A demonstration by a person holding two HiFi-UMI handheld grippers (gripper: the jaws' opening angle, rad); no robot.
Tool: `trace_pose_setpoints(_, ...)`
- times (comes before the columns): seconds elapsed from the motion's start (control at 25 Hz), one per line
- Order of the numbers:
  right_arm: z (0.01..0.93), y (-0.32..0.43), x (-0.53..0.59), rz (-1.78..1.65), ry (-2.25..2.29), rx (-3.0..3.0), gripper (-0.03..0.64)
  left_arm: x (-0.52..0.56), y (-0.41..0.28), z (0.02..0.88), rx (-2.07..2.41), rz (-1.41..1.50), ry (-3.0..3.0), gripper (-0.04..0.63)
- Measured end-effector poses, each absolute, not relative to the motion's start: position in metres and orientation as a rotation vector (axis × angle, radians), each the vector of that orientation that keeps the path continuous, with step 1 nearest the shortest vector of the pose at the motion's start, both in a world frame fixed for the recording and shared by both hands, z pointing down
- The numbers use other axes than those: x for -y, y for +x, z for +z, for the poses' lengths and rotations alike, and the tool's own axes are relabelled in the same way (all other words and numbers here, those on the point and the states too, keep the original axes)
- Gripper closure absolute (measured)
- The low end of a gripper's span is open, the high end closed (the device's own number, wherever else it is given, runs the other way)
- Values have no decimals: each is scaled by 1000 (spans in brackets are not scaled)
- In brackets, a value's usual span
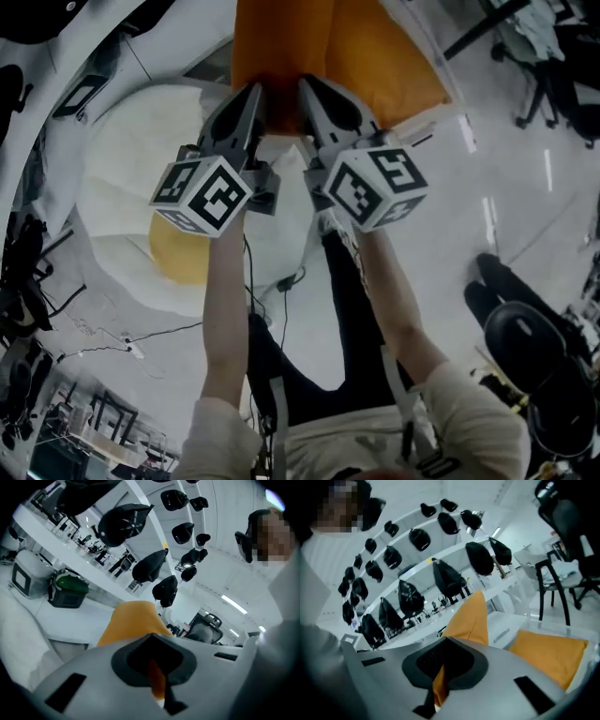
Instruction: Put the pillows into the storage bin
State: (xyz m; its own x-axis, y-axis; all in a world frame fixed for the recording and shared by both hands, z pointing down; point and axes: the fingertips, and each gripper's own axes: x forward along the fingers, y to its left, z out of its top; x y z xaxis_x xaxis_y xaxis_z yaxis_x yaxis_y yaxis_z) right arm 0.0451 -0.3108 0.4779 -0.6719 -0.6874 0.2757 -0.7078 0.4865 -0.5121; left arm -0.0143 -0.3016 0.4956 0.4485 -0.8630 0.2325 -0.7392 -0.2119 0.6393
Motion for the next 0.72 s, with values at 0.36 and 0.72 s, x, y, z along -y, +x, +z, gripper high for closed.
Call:
trace_pose_setpoints(0.36, 599, 221, 357, 1007, 1631, 2236, 325, 351, 125, 534, 1153, -117, 2002, 591)
trace_pose_setpoints(0.72, 644, 275, 334, 1053, 1632, 2118, 325, 341, 166, 589, 1117, 20, 1929, 589)
